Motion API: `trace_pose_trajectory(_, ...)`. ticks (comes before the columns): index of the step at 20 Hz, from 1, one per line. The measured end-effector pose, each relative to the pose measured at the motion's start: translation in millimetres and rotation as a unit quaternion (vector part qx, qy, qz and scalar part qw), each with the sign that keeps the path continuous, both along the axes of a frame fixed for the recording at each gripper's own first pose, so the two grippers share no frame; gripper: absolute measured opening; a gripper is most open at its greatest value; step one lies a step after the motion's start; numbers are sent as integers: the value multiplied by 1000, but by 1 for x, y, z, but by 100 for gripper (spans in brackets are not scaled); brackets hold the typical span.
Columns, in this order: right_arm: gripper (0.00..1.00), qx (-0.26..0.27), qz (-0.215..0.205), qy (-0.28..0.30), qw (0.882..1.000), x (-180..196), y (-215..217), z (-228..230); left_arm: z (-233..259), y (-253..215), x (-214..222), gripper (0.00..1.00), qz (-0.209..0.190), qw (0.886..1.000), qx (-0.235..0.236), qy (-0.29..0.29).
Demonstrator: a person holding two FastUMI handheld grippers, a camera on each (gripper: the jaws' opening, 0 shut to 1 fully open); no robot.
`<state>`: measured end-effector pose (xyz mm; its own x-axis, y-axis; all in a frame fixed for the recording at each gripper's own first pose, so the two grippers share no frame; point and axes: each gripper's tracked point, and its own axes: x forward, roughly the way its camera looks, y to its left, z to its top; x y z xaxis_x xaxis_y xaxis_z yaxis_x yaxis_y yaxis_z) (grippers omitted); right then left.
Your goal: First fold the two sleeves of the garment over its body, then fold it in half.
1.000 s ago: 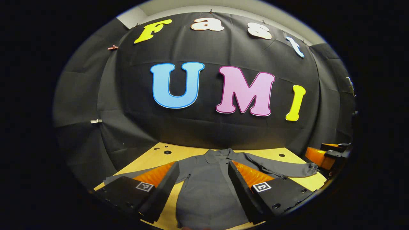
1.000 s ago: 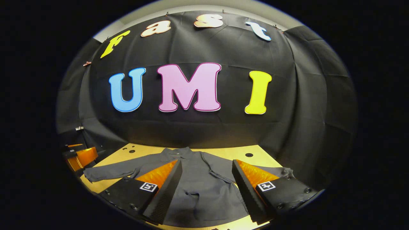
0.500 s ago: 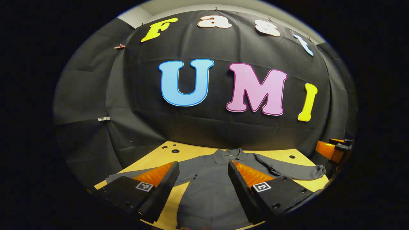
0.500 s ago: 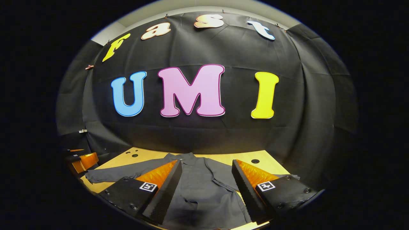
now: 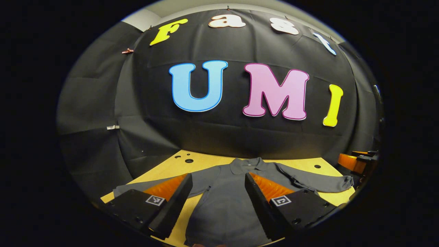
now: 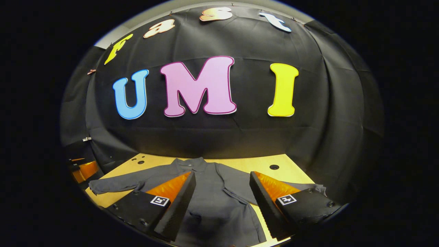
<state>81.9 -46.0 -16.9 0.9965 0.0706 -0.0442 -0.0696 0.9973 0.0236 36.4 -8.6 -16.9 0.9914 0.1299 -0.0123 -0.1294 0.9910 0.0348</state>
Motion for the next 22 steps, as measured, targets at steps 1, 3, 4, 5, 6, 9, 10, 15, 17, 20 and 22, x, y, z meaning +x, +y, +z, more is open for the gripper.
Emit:
trace_pose_trajectory(1, 98, 0, -4, 5, 1000, 5, -5, -3, -3, 0, 2, 96, 4, 1000, 10, 7)
trace_pose_trajectory(3, 98, 5, -19, 18, 1000, 17, -18, -11, -5, -5, 5, 97, 0, 1000, 7, 11)
trace_pose_trajectory(4, 98, 9, -28, 28, 999, 23, -26, -14, -6, -10, 5, 96, -2, 1000, 1, 12)
trace_pose_trajectory(5, 98, 14, -37, 35, 999, 29, -35, -19, -6, -12, 6, 97, 0, 1000, -4, 13)
trace_pose_trajectory(6, 98, 18, -47, 44, 998, 34, -47, -22, -9, -14, 6, 97, 1, 1000, -8, 16)
trace_pose_trajectory(9, 98, 28, -93, 67, 993, 46, -91, -35, -12, -21, 8, 97, 1, 1000, -7, 22)
trace_pose_trajectory(10, 98, 33, -107, 79, 991, 51, -106, -42, -14, -24, 7, 97, 0, 1000, -8, 22)
trace_pose_trajectory(15, 98, 56, -174, 134, 974, 54, -174, -82, -34, -26, 5, 97, 9, 998, -35, 47)
trace_pose_trajectory(17, 98, 58, -196, 150, 967, 55, -199, -96, -42, -24, 5, 97, 14, 997, -38, 59)
trace_pose_trajectory(20, 98, 58, -225, 187, 955, 55, -233, -122, -45, -28, 7, 97, 10, 997, -30, 70)
trace_pose_trajectory(22, 99, 74, -241, 211, 945, 56, -249, -139, -48, -32, 11, 97, 3, 997, -27, 74)
